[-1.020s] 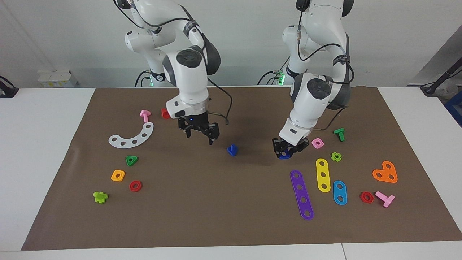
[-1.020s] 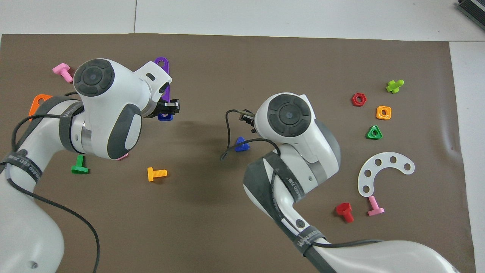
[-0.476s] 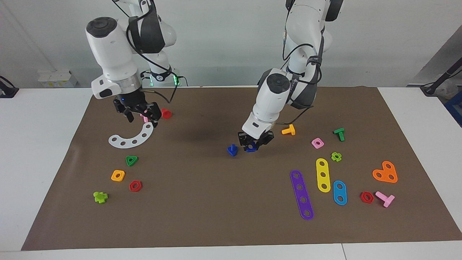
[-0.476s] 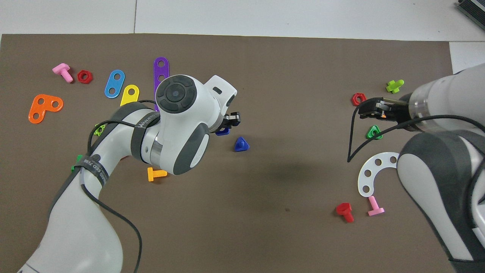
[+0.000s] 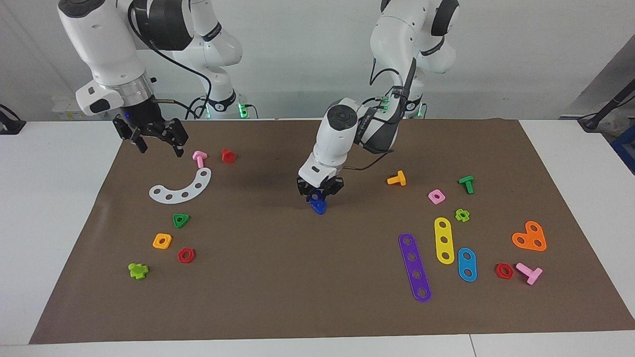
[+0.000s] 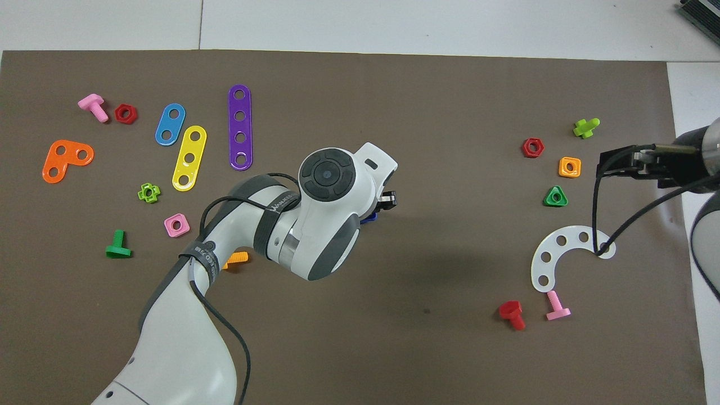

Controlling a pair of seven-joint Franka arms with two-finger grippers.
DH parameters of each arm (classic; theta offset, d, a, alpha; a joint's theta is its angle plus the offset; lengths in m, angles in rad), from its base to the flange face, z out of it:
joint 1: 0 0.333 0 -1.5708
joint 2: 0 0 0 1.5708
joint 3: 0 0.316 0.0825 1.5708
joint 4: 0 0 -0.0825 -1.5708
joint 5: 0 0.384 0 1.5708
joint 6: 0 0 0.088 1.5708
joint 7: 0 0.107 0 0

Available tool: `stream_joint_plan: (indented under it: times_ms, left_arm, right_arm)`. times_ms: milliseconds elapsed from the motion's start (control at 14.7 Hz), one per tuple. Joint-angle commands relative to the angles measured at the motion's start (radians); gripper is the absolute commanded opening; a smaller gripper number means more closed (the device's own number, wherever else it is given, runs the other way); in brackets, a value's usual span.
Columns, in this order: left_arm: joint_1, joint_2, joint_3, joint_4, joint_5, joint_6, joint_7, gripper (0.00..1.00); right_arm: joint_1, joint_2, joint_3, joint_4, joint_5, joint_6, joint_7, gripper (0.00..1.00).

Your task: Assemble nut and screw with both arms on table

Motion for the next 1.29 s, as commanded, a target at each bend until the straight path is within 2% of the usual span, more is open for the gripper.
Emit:
stream_joint_plan:
  times_ms: [0, 204, 340, 680, 1088, 1224]
  left_arm:
    - [0.008, 0.009, 0.016, 0.028, 0.014, -0.05, 0.002, 0.0]
    - [0.028, 0.037, 0.016, 0.128, 0.031, -0.166, 0.002, 0.0]
    - [0.028, 0.037, 0.016, 0.124, 0.034, -0.15, 0.002, 0.0]
    - [0.006, 0.014, 0.016, -0.027, 0.035, -0.003, -0.001, 0.0]
    - [-0.028, -0.014, 0.016, -0.116, 0.035, 0.042, -0.004, 0.0]
    - [-0.028, -0.015, 0.016, -0.11, 0.034, 0.036, -0.005, 0.0]
  right_arm:
    - [-0.032, 0.066, 0.01, 0.136, 0.026, -0.091, -0.047, 1.0]
    - [-0.027, 0.052, 0.011, 0.125, 0.028, -0.116, -0.06, 1.0]
    - [-0.026, 0.042, 0.01, 0.107, 0.028, -0.133, -0.096, 1.0]
    - [-0.014, -0.018, 0.011, 0.018, 0.026, -0.15, -0.099, 1.0]
    - [-0.014, -0.018, 0.011, 0.018, 0.025, -0.137, -0.102, 1.0]
    - [-0.014, -0.018, 0.013, 0.018, 0.025, -0.136, -0.102, 1.0]
